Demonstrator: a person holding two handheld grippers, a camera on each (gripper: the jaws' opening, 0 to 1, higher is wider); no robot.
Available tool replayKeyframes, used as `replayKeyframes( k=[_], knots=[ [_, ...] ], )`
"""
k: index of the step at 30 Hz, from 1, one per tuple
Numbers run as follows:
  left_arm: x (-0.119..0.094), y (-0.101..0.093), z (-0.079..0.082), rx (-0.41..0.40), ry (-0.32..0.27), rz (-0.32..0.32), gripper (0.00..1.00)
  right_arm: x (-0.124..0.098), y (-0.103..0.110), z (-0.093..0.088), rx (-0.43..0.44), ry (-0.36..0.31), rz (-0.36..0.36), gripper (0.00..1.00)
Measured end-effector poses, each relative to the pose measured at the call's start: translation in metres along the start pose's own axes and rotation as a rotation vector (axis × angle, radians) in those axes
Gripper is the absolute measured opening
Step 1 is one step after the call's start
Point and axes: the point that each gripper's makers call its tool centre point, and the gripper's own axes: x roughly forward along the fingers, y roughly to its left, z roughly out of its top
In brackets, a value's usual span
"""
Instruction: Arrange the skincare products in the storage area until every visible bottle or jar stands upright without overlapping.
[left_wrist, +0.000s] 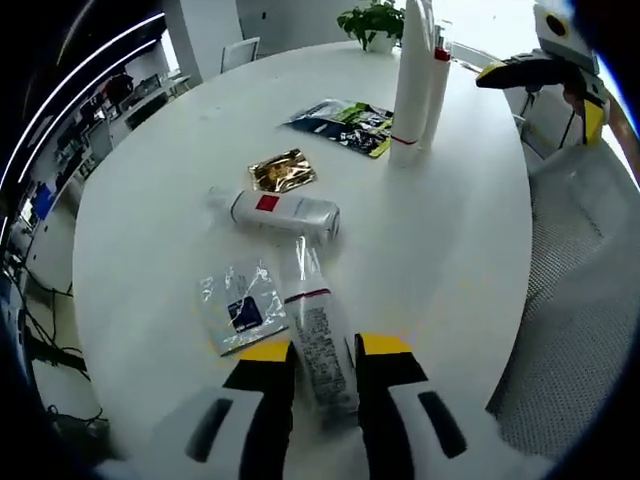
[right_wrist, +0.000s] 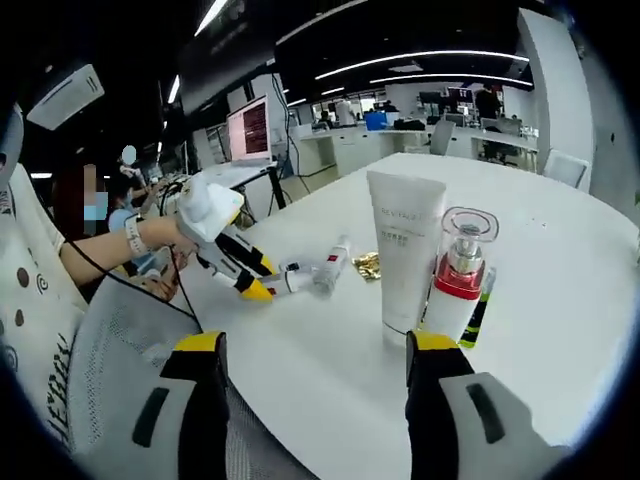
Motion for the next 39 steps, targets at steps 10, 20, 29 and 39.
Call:
replayKeyframes(
  k=[10,20,29,39],
  knots=[
    [0.000,0.002,0.000,0.034,0.015,0.019,0.18,0.009,0.012,-0.006,0.015,0.004,0.067,0.66],
    [-0.005,0.002,-0.004,0.025,0.038,0.031,0.16,0.015,0.017,-0.011,0.053,-0.012,0.095,0.57],
    [-0.019,-0.011,0.008,-0.020,-0.011,-0.012,0.15,0.021,0.016,-0.015,0.120,-0.041,0.104,0.51],
    [-0.033,-0.039,0.041,-0.120,-0.133,-0.118,0.15,0.019,0.006,-0.020,0.223,-0.039,0.070,0.49]
  ],
)
